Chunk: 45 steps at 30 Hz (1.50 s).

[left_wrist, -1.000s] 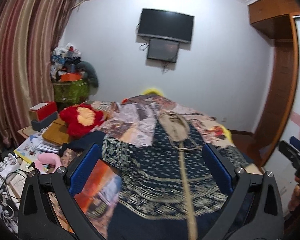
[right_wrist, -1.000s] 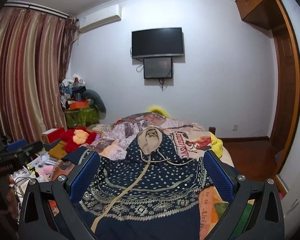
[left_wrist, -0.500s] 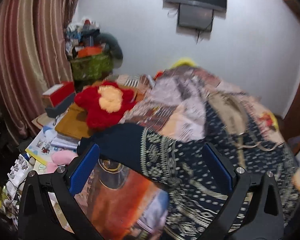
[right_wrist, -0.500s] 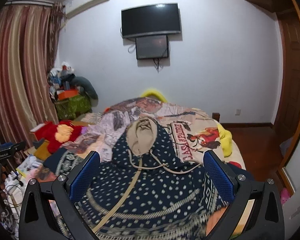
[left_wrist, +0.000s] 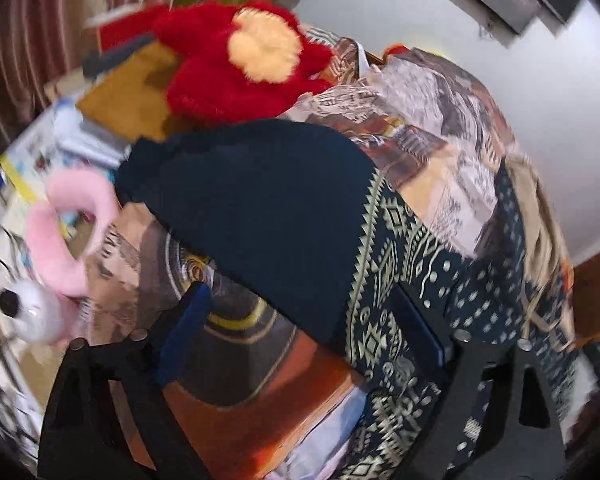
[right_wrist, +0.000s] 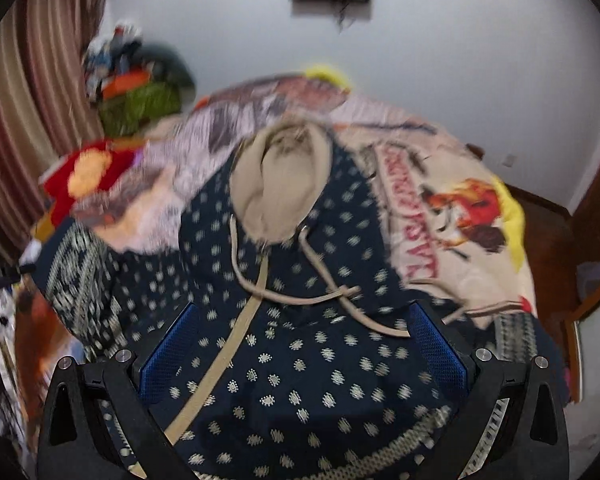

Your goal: Fold large clothes

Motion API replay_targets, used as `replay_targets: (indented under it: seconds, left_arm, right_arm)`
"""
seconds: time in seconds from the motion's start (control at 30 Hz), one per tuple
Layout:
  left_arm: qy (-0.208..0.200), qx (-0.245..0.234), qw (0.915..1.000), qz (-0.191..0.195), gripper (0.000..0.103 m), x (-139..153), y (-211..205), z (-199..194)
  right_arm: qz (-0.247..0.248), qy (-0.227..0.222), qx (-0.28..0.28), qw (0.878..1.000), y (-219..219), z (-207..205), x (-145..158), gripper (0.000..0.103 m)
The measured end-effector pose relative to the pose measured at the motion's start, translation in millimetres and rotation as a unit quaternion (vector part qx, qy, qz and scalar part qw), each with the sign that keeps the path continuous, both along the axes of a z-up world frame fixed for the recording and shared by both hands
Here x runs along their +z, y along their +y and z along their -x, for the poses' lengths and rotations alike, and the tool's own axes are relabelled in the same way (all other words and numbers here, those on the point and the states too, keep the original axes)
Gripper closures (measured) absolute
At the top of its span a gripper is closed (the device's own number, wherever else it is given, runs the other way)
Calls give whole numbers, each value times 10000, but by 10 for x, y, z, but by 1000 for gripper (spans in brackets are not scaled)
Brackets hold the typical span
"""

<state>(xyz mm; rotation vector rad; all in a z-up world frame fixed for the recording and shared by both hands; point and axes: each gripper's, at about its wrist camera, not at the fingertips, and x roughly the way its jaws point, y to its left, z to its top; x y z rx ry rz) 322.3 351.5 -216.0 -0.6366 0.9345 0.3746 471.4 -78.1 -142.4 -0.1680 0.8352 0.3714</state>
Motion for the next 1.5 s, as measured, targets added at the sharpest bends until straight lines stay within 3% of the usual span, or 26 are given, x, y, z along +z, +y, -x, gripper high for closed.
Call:
replay_targets:
  seconds: [0.1, 0.17, 0.23, 0.3, 0.4, 0.47, 0.57, 0.7, 0.87, 1.0, 1.13, 1.3, 1.4, 1.5]
  left_arm:
    - [-162, 174, 9978, 613, 29, -115, 182, -28]
    - [-263, 348, 9959, 796, 35, -161, 284, -59]
    - [-318, 499, 9945, 863, 51, -173, 367, -83]
    - [-232, 664, 9944, 792, 84, -175, 455, -121]
    - [-351, 748, 9933, 812, 96, -105, 523, -125]
    - [-414, 734, 9946, 600, 97, 3, 494, -132]
    - [-509, 489, 9975, -58, 98, 285, 277, -193]
    - [-774, 38, 9948, -661, 100, 685, -108, -321]
    - [-1208, -590, 9822, -1308, 101, 1184, -754, -497]
    - [-1350, -1132, 9721, -1546, 101, 1323, -1264, -621]
    - [-1296, -1619, 9634, -1701, 101, 1236, -1763, -694]
    - [-862, -2301, 9637, -1048, 101, 772, -2247, -799]
    - [-450, -2744, 9584, -649, 101, 423, -2560, -814]
    - [-88, -3017, 9519, -533, 101, 161, -2744, -778]
  right_arm:
    - [164, 213, 270, 9993, 182, -129, -193, 0]
    - [205, 308, 401, 9985, 277, -172, -273, 0]
    - [222, 390, 500, 9977, 354, -203, -334, 0]
    - [240, 457, 578, 9970, 418, -225, -385, 0]
    - [271, 523, 673, 9960, 472, -218, -437, 0]
    - [302, 530, 708, 9956, 465, -198, -448, 0]
    - [339, 495, 696, 9958, 422, -175, -426, 0]
    - [221, 477, 604, 9968, 301, -153, -320, 0]
    - [70, 429, 484, 9979, 150, -100, -158, 0]
    - [15, 334, 443, 9985, 34, -29, -30, 0]
    - [28, 225, 423, 9988, -95, 47, 84, 0]
    - [58, 178, 374, 9991, -254, 139, 177, 0]
    - [47, 248, 353, 9991, -325, 195, 172, 0]
    - [68, 368, 354, 9987, -377, 240, 127, 0]
